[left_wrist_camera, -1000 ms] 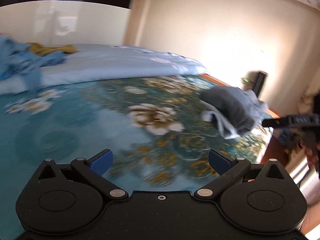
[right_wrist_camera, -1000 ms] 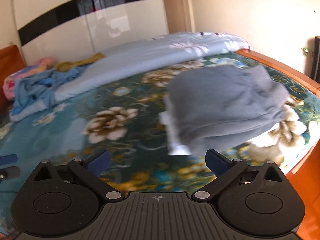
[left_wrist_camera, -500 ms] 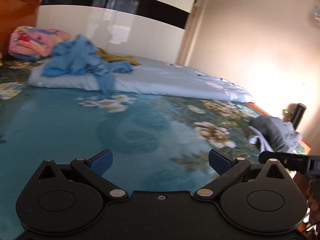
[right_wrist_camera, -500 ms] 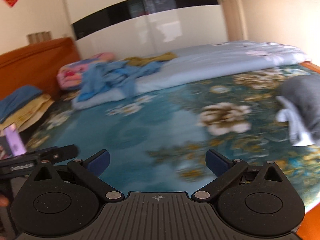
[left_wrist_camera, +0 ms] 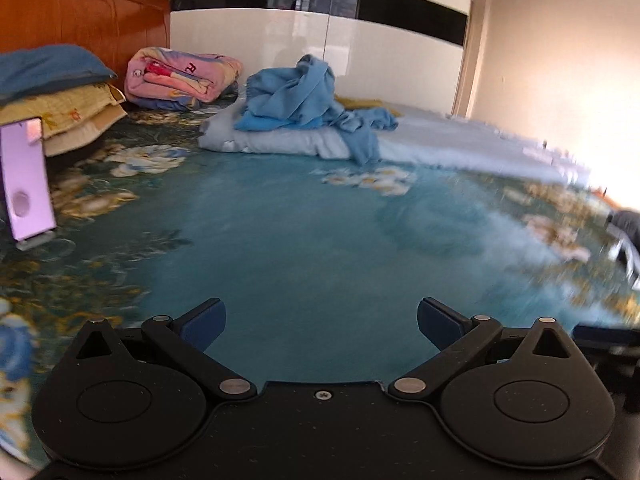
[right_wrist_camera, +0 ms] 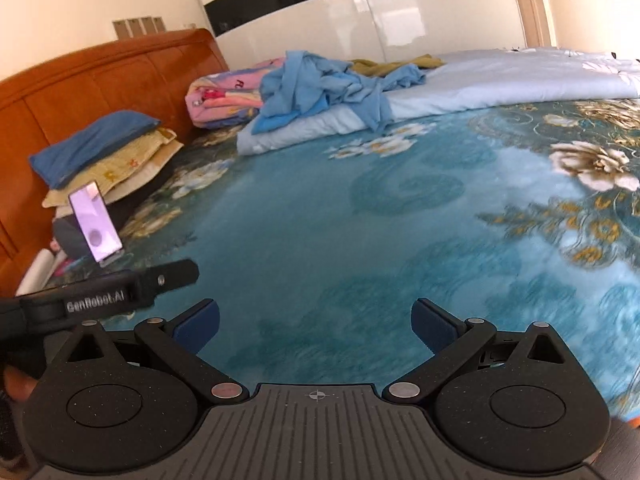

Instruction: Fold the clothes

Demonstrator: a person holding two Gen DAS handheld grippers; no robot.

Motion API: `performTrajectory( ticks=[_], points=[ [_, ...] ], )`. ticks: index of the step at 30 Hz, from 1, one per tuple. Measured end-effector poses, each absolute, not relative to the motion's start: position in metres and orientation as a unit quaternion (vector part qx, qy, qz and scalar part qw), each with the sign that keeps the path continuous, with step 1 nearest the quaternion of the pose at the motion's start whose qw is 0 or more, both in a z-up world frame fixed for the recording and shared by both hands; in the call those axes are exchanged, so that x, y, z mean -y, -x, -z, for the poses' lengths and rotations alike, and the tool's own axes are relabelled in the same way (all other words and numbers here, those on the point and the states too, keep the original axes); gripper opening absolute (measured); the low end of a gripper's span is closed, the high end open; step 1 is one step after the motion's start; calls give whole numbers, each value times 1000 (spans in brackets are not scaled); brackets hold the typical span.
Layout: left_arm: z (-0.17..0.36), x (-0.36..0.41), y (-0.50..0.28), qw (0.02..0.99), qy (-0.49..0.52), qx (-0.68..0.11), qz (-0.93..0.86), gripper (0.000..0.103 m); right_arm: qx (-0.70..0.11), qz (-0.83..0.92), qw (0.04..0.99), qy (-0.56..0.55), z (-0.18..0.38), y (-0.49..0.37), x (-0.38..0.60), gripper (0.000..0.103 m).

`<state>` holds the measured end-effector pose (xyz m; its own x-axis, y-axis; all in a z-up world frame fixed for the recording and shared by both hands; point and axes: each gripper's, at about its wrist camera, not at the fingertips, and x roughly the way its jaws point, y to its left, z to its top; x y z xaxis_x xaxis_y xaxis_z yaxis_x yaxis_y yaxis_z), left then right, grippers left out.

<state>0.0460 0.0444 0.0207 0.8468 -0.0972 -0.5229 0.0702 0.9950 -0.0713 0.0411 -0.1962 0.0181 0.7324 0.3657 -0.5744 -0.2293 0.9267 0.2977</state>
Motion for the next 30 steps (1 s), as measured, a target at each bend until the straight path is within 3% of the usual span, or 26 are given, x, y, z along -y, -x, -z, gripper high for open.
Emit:
performTrajectory(
  ticks=[11,30],
  points=[
    [-3,-46,-9,963,36,-267,8,101,-310,-180,934,10,-10,-6,144,103],
    [9,-30,-5,959,19,-281,-4,101,-331,-139,933,-25,7,2,171,103]
  ],
)
